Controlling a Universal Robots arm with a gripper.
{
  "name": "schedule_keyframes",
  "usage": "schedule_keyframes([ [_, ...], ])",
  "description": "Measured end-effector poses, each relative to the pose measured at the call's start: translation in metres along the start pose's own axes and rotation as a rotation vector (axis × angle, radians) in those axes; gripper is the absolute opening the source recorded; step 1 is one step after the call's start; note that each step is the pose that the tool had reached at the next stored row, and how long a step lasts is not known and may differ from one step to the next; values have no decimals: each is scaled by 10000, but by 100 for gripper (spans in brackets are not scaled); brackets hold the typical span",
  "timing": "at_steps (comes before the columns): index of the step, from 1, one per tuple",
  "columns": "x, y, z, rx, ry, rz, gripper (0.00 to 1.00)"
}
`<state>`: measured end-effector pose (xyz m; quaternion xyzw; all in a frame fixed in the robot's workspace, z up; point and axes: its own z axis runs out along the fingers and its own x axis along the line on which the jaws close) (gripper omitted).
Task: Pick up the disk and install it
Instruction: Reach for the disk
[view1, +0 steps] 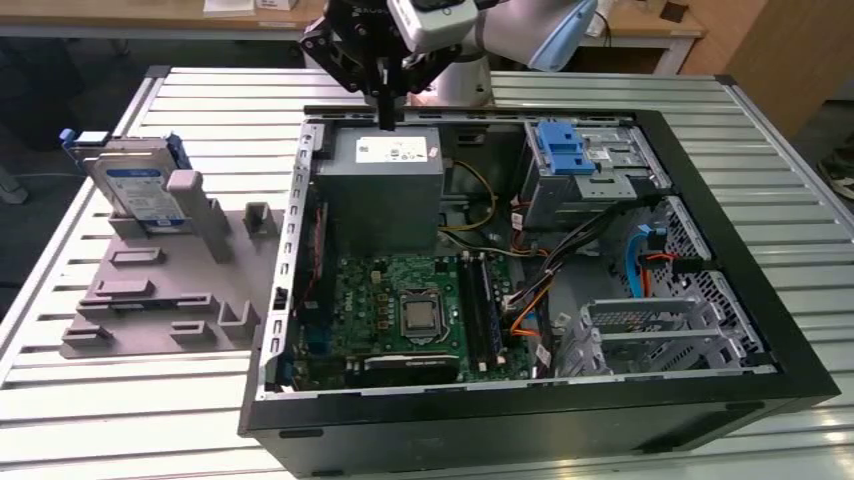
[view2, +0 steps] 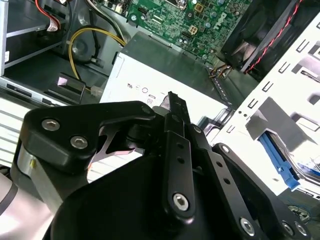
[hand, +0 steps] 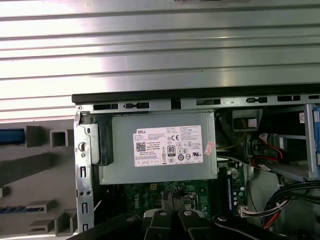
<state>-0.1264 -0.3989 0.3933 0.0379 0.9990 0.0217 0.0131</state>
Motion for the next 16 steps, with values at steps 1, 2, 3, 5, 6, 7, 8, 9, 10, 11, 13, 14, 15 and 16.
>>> schedule_keyframes([
  [1,5,0,0,0,0,0,11],
  [2,10,-1,0,0,1,0,11],
  [3,16,-1,0,0,0,0,11],
  [5,25,-2,0,0,0,1,11],
  [6,31,-2,0,0,0,0,11],
  [7,36,-3,0,0,0,0,11],
  [8,41,-3,0,0,0,0,11],
  [9,47,-4,0,0,0,0,11],
  [10,52,-4,0,0,0,0,11],
  [11,57,-4,0,-1,-1,0,11],
  [13,70,-5,0,0,0,1,11],
  [14,76,-6,0,0,0,1,11],
  [15,82,-6,1,-1,0,1,11],
  [16,89,-7,0,0,0,1,11],
])
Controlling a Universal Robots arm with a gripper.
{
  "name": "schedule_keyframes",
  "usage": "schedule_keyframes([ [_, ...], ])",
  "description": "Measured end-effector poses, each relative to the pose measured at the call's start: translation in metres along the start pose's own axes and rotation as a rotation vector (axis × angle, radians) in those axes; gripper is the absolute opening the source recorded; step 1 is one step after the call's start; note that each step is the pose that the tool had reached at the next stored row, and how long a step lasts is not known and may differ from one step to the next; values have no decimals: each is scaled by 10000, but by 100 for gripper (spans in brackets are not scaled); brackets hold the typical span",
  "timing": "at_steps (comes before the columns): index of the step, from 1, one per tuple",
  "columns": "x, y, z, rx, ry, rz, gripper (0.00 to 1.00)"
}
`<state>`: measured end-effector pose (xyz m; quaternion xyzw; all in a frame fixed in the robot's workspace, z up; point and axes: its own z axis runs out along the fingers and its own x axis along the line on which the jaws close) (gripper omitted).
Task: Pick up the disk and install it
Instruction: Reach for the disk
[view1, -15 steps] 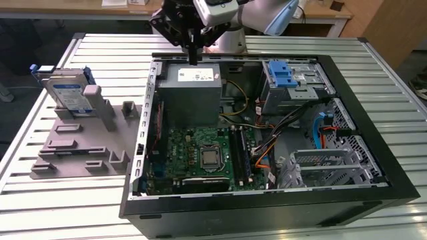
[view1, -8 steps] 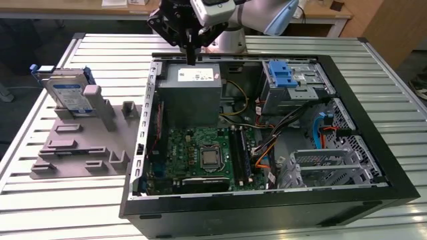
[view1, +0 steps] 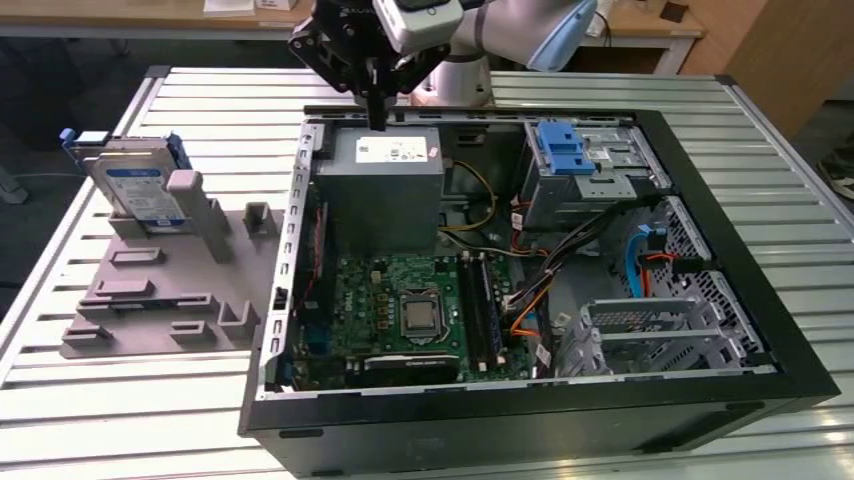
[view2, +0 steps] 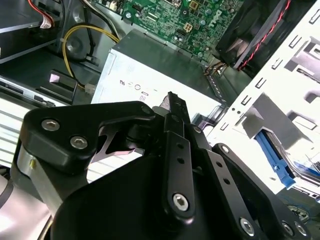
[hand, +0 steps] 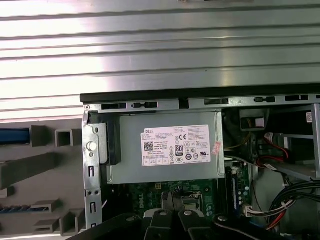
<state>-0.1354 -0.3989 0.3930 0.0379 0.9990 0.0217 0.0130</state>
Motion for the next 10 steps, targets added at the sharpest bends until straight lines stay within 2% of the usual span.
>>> schedule_keyframes([
  [10,107,-7,0,-1,-1,-1,11],
])
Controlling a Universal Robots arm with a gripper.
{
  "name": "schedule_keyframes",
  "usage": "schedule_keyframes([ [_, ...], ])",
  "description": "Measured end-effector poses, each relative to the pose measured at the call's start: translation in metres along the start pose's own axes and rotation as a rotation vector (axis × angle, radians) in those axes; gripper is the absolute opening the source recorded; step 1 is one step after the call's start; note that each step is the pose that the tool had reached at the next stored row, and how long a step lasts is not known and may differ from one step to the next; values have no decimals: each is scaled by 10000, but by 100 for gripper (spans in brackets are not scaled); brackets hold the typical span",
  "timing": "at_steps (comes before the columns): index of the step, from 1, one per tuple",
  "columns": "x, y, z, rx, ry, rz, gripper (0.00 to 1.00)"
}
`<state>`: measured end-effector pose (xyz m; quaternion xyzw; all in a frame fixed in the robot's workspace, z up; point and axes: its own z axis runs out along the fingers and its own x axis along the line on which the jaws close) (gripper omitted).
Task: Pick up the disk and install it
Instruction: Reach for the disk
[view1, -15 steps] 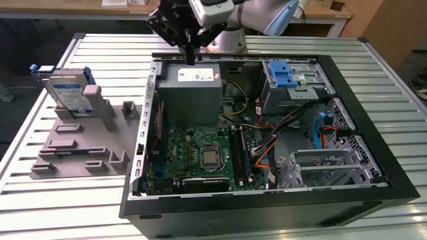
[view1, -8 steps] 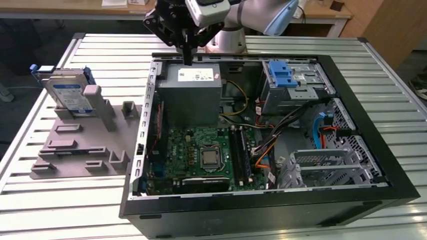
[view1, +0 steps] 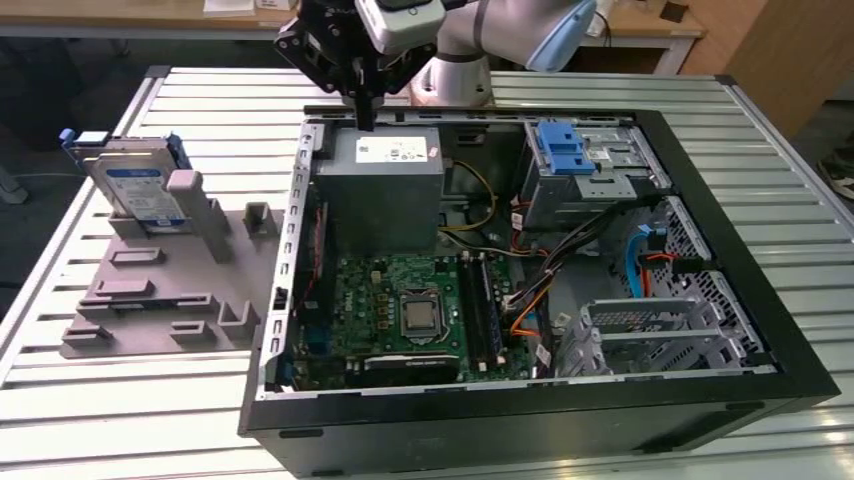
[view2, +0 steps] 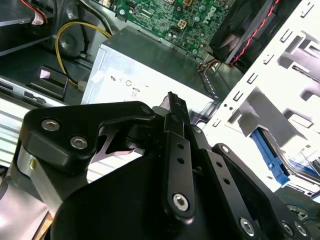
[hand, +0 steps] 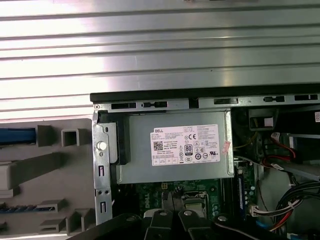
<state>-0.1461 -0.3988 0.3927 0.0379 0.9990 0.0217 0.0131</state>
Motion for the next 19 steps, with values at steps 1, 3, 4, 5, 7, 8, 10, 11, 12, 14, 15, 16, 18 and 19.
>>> schedule_keyframes([
  [1,8,0,0,0,0,0,11],
  [3,21,-1,0,1,1,0,11],
  [4,27,0,0,0,1,0,11],
  [5,33,1,0,1,1,0,11],
  [7,39,15,1,1,1,0,11],
  [8,42,25,2,1,1,0,11],
  [10,48,42,3,1,1,1,11],
  [11,54,48,3,1,1,1,11],
  [12,59,53,4,1,1,0,11],
  [14,72,62,5,0,0,0,11],
  [15,79,65,5,0,0,0,11],
  [16,85,68,6,0,0,0,11],
  [18,95,74,7,1,1,0,11],
  [19,99,78,7,1,1,0,11],
])
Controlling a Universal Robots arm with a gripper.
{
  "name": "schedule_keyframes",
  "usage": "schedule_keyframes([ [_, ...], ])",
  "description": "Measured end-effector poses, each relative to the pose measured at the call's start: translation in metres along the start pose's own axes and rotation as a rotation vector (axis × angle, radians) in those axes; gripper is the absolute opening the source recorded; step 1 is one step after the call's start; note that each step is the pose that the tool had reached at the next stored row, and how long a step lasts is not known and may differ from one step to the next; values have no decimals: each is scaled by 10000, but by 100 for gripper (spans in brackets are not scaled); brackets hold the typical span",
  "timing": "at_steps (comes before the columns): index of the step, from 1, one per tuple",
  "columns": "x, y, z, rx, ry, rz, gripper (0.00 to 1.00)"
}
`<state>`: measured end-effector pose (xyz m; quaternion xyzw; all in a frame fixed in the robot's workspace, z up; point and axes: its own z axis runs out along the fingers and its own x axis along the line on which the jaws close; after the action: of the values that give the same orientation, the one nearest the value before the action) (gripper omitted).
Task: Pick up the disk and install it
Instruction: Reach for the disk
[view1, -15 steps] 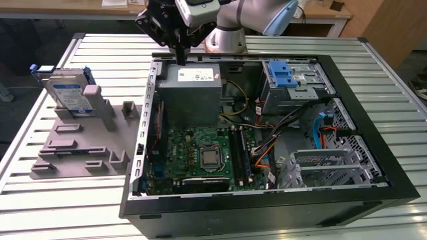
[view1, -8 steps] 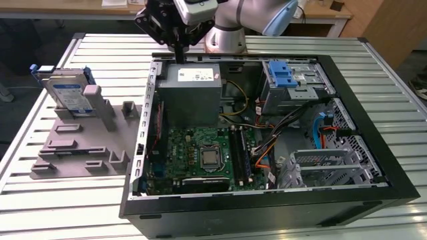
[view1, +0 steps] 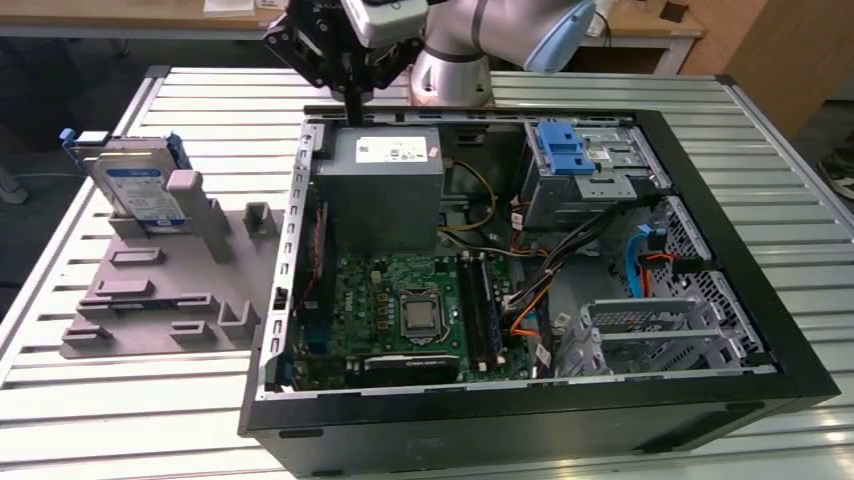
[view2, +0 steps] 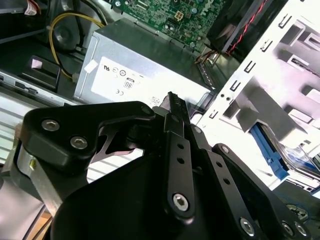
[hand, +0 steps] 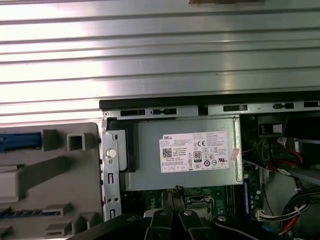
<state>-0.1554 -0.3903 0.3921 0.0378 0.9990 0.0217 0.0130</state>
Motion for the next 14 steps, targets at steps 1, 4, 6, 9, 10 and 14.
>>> schedule_keyframes([
  [1,4,2,0,0,0,0,11],
  [4,8,2,1,0,0,1,11],
  [6,10,2,1,0,0,0,11],
  [9,17,5,1,0,-1,2,11],
  [10,20,8,1,0,0,1,11],
  [14,38,20,2,0,0,1,11],
])
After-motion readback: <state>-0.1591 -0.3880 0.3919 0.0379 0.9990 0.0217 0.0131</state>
